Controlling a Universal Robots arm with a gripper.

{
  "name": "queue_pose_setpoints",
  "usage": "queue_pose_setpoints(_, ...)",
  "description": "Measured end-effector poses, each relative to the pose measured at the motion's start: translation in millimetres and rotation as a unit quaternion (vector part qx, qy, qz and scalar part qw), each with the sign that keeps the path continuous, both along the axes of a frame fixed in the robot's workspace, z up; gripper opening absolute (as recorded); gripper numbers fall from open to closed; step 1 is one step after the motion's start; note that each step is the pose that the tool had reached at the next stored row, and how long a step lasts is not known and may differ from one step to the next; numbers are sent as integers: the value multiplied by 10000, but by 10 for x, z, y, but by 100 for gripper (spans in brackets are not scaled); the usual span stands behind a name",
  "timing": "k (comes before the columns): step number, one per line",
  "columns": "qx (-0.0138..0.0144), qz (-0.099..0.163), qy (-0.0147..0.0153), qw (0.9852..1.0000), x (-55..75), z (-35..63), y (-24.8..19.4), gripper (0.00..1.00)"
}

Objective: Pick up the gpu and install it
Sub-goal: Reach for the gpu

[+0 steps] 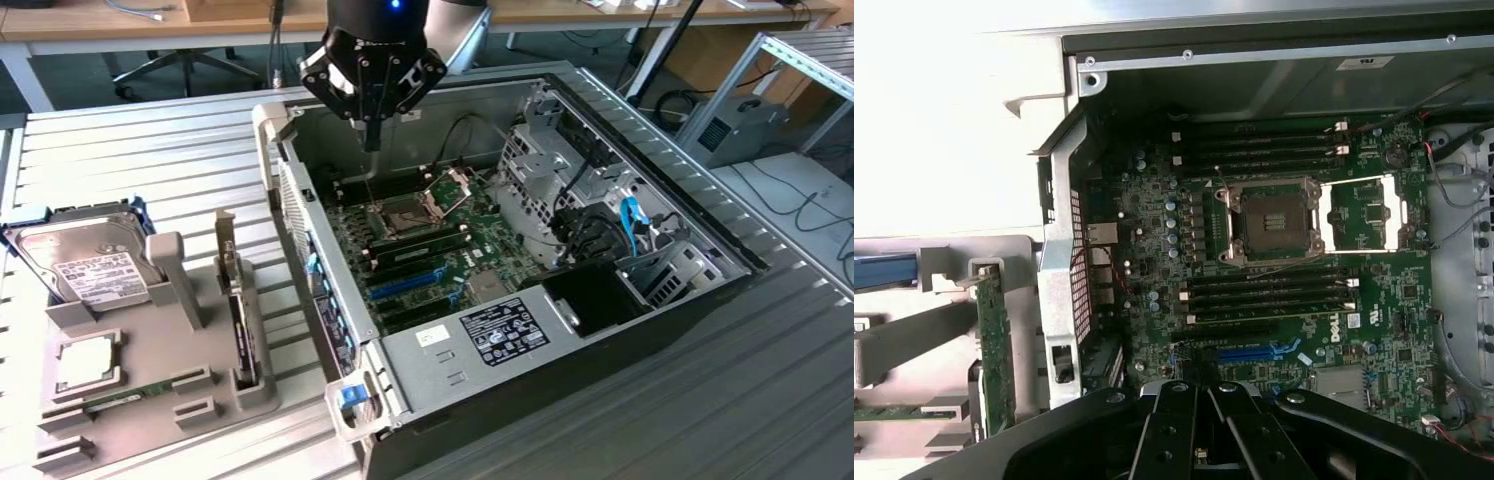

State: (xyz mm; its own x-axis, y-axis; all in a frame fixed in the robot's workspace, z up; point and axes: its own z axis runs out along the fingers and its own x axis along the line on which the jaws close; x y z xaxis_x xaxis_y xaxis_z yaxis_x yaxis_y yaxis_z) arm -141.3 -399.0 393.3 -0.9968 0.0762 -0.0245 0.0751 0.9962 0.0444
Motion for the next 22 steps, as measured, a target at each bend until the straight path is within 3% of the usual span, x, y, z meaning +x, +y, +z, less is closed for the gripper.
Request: queue_pose_setpoints(22,0,0,0,10000,-79,-1,0,11)
